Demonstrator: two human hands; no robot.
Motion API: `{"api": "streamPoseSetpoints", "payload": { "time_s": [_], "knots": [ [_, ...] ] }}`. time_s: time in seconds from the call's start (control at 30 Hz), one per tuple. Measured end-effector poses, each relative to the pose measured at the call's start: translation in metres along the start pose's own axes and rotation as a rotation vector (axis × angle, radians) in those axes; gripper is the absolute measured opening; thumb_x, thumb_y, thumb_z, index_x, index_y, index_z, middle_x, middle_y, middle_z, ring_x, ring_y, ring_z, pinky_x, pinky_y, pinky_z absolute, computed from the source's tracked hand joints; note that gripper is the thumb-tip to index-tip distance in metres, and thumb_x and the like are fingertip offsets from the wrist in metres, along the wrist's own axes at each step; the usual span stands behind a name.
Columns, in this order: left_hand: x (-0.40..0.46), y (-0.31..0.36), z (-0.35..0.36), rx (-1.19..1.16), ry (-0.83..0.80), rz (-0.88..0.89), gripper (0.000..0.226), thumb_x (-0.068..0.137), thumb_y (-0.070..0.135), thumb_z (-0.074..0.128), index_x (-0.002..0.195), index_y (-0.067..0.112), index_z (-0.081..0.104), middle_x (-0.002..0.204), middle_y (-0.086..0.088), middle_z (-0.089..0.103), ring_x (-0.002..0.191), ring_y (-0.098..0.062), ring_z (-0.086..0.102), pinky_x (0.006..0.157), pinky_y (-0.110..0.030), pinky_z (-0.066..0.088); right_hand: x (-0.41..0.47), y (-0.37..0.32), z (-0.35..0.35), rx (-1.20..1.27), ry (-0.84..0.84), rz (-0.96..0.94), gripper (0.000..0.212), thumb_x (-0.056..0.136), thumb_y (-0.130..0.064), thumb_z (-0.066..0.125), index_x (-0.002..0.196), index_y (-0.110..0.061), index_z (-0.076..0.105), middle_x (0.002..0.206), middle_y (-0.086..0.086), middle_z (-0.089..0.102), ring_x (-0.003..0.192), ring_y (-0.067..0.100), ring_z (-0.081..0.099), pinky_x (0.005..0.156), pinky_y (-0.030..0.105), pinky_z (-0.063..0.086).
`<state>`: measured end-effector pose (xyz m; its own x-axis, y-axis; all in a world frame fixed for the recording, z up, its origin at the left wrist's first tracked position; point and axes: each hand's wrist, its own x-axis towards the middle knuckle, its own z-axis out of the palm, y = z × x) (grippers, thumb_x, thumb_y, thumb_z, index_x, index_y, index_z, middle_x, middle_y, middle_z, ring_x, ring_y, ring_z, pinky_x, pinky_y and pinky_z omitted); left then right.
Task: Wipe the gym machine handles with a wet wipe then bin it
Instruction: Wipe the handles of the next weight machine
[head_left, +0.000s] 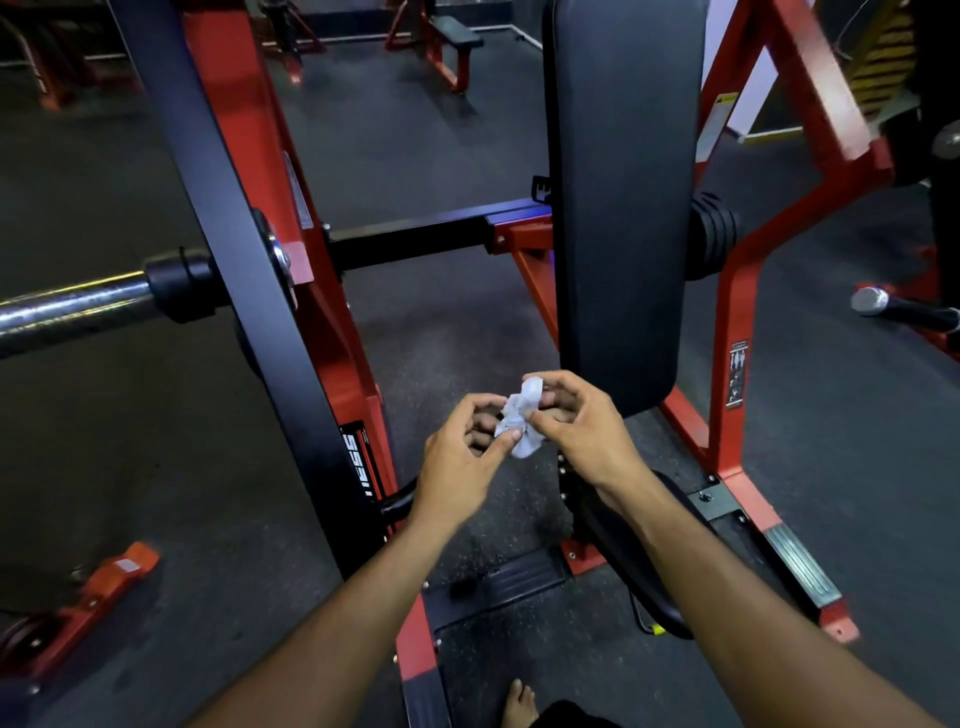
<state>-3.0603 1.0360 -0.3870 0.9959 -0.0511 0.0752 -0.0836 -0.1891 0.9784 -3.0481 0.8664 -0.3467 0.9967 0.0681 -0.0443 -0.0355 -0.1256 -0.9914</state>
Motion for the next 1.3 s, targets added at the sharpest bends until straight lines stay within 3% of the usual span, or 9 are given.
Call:
{"api": "streamPoseSetpoints", "payload": {
  "time_s": [0.2, 0.33, 0.5, 0.63, 0.83, 1.0, 1.07, 1.2, 1.3],
  "knots": [
    [-0.003, 0.013, 0.008, -0.105, -0.059, -0.120, 0.027, 0.097, 0.009, 0.067, 0.114, 0.030, 0.066, 0.105, 0.002, 0.073, 0.097, -0.020, 0.073, 0.081, -0.046, 0.063, -0.005, 0.006, 0.005, 0.082, 0.118, 0.027, 0.021, 0.093, 0.000, 0.063, 0.104, -0.017, 0.071, 0.093, 0.006, 0.076, 0.093, 0.025, 0.074, 0.087, 0.043, 0.060],
    [-0.007, 0.021, 0.009, -0.188, -0.099, -0.206, 0.011, 0.101, 0.010, 0.060, 0.106, 0.017, 0.067, 0.098, -0.003, 0.076, 0.087, -0.018, 0.072, 0.081, -0.043, 0.061, -0.007, 0.009, 0.002, 0.206, 0.192, 0.063, 0.017, 0.097, -0.003, 0.057, 0.099, -0.014, 0.071, 0.097, 0.011, 0.075, 0.097, 0.034, 0.072, 0.088, 0.050, 0.057],
    [-0.011, 0.029, 0.015, -0.230, -0.116, -0.224, 0.012, 0.095, 0.021, 0.073, 0.103, 0.014, 0.066, 0.099, -0.011, 0.075, 0.089, -0.025, 0.074, 0.075, -0.041, 0.061, -0.012, 0.012, -0.001, 0.141, 0.059, 0.067, 0.010, 0.093, -0.015, 0.070, 0.103, -0.014, 0.067, 0.100, 0.008, 0.076, 0.099, 0.029, 0.072, 0.091, 0.048, 0.058],
    [-0.011, 0.029, 0.018, -0.273, -0.065, -0.253, 0.008, 0.102, 0.014, 0.060, 0.101, 0.012, 0.067, 0.101, -0.011, 0.076, 0.095, -0.025, 0.075, 0.070, -0.030, 0.058, -0.015, 0.013, -0.006, 0.219, 0.003, 0.075, 0.020, 0.086, -0.004, 0.076, 0.103, -0.007, 0.066, 0.099, 0.013, 0.076, 0.098, 0.032, 0.073, 0.092, 0.048, 0.057],
    [-0.014, 0.030, 0.018, -0.348, 0.007, -0.272, 0.023, 0.103, 0.010, 0.042, 0.093, 0.014, 0.063, 0.087, -0.008, 0.070, 0.083, -0.020, 0.069, 0.065, -0.031, 0.053, -0.014, 0.022, -0.010, 0.273, 0.022, 0.102, 0.021, 0.084, -0.003, 0.076, 0.104, -0.007, 0.070, 0.089, 0.014, 0.075, 0.087, 0.030, 0.073, 0.086, 0.046, 0.056],
    [-0.016, 0.020, 0.021, -0.265, 0.011, -0.178, 0.021, 0.098, 0.010, 0.066, 0.118, 0.018, 0.063, 0.102, -0.002, 0.076, 0.094, -0.016, 0.073, 0.077, -0.026, 0.056, -0.015, 0.027, -0.015, 0.256, -0.056, 0.133, 0.021, 0.081, 0.003, 0.077, 0.101, -0.001, 0.069, 0.094, 0.016, 0.076, 0.088, 0.023, 0.072, 0.082, 0.038, 0.058],
    [-0.014, 0.012, 0.017, -0.216, 0.035, -0.166, 0.033, 0.097, 0.007, 0.068, 0.123, 0.025, 0.059, 0.100, -0.004, 0.075, 0.093, -0.019, 0.073, 0.077, -0.029, 0.058, -0.012, 0.026, -0.024, 0.192, -0.020, 0.118, 0.017, 0.083, 0.008, 0.072, 0.091, -0.008, 0.070, 0.090, 0.014, 0.075, 0.085, 0.020, 0.070, 0.080, 0.039, 0.056],
    [-0.005, -0.007, 0.003, 0.079, 0.192, -0.014, 0.036, 0.097, 0.005, 0.062, 0.123, 0.030, 0.058, 0.096, 0.006, 0.073, 0.087, -0.011, 0.068, 0.081, -0.024, 0.055, 0.012, 0.012, -0.052, -0.138, 0.332, -0.101, 0.017, 0.089, -0.006, 0.064, 0.083, -0.022, 0.061, 0.084, -0.006, 0.069, 0.078, 0.009, 0.063, 0.072, 0.029, 0.049],
    [0.002, -0.014, -0.001, 0.246, 0.225, 0.060, 0.032, 0.098, 0.006, 0.057, 0.123, 0.027, 0.058, 0.099, 0.008, 0.070, 0.090, -0.006, 0.065, 0.082, -0.025, 0.053, 0.035, 0.000, -0.043, -0.544, 0.213, -0.359, 0.012, 0.091, -0.013, 0.058, 0.100, -0.021, 0.057, 0.102, -0.006, 0.065, 0.091, 0.013, 0.062, 0.077, 0.031, 0.050]
  ]
}}
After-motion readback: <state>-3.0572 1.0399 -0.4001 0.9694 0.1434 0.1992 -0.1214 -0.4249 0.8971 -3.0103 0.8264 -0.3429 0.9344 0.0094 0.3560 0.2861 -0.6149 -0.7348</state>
